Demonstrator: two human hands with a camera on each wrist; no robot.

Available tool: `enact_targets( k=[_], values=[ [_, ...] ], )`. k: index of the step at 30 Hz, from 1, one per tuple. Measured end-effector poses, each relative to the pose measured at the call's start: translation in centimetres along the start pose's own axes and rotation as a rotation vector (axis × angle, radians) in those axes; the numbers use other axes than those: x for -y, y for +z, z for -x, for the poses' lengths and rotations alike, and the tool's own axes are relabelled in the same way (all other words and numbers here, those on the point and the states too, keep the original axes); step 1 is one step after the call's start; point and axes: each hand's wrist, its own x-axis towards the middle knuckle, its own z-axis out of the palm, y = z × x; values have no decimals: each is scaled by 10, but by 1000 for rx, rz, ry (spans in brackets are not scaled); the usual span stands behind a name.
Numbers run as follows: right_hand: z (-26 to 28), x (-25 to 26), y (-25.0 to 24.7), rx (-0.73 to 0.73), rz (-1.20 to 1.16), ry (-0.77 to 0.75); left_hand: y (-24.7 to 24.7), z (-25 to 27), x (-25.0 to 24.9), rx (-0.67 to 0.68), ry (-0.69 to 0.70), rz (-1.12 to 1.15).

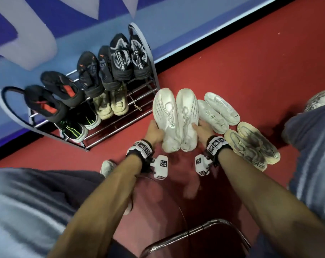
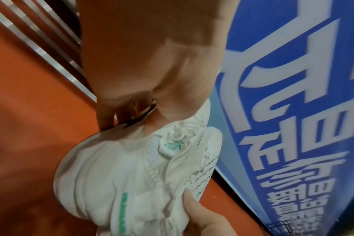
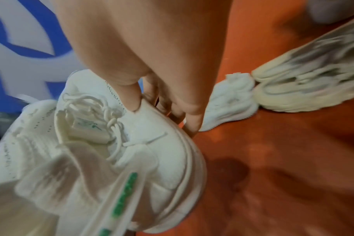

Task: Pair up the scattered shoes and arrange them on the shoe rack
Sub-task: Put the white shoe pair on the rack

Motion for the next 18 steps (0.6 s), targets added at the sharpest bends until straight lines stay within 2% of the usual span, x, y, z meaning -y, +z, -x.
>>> enact_targets(
  k=[4,7,12,15,18],
  values=[
    [62,107,37,123,-239,-88,-66,35,-71,-50,214,-38],
    [96,159,53,216,-280,-184,-110,61,-107,-88,292,-40],
    [133,209,72,173,-276,-409,-148,93,-140,-152,443,71],
    [153,240,71,102,-311,-501,-158,121,-169,-91,574,139],
    [173,271,65,95,-274,-560,-172,146,-183,-49,651,197]
  ],
)
